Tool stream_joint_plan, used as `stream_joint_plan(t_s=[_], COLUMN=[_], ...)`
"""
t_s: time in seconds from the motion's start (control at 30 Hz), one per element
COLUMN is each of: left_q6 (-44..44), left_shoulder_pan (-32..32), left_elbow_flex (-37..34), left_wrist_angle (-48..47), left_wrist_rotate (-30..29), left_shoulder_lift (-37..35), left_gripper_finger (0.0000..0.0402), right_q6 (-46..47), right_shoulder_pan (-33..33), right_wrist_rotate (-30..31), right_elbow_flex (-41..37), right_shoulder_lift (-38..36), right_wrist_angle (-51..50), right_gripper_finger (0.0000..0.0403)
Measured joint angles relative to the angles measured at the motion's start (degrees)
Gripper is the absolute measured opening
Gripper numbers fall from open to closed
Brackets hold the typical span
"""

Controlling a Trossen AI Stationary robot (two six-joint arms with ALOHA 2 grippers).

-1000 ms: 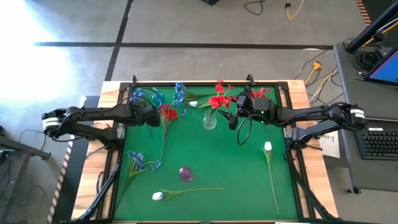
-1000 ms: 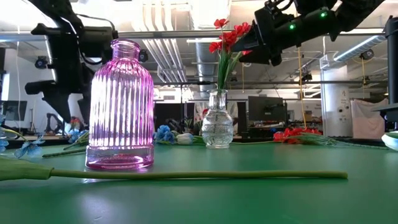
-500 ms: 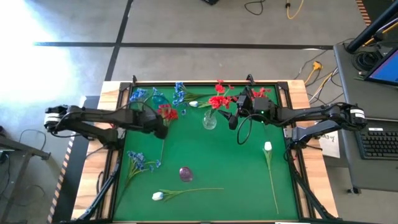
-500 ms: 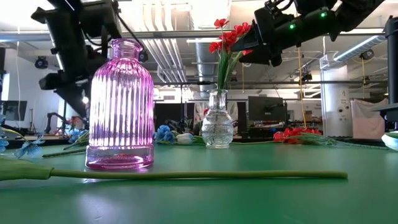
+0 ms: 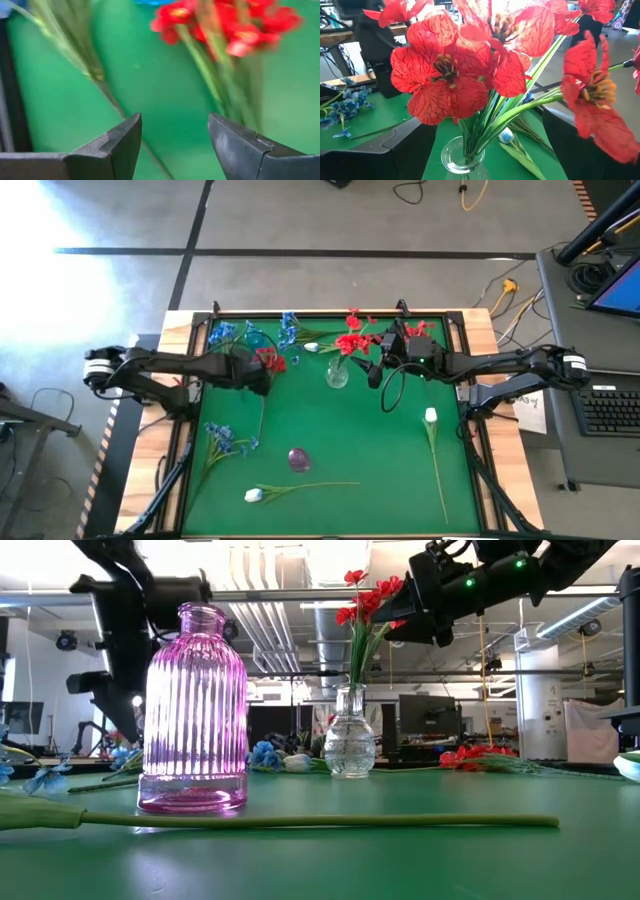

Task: Sort flowers into vase by color
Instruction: Put the top left blue flowers into the bottom violet vase

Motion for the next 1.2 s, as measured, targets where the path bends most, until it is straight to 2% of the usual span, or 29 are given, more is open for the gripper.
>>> stream_joint_plan(t_s=[0.2,0.43,1.0,1.2], left_q6=[0.94,1.04,2.37,2.44], left_shoulder_pan=[6.55,11.25,15.27,15.55], left_elbow_flex=[-1.46,-2.78,-10.39,-12.77], left_wrist_angle=[-0.86,-0.51,10.51,15.09], left_wrist_rotate=[-1.80,-5.95,-6.50,-7.08], left_shoulder_lift=[1.47,2.36,2.34,2.20], left_gripper_finger=[0.0197,0.0185,0.0184,0.0160], right_q6=[0.37,0.39,0.37,0.39], right_shoulder_pan=[0.00,0.00,0.00,0.00], right_wrist_rotate=[-0.02,-0.02,-0.02,-0.04], right_elbow_flex=[0.00,0.00,0.00,0.00], right_shoulder_lift=[-0.01,-0.01,-0.01,-0.01], right_wrist_angle=[-0.27,-0.86,-1.09,-1.10], right_gripper_finger=[0.0350,0.0350,0.0350,0.0350])
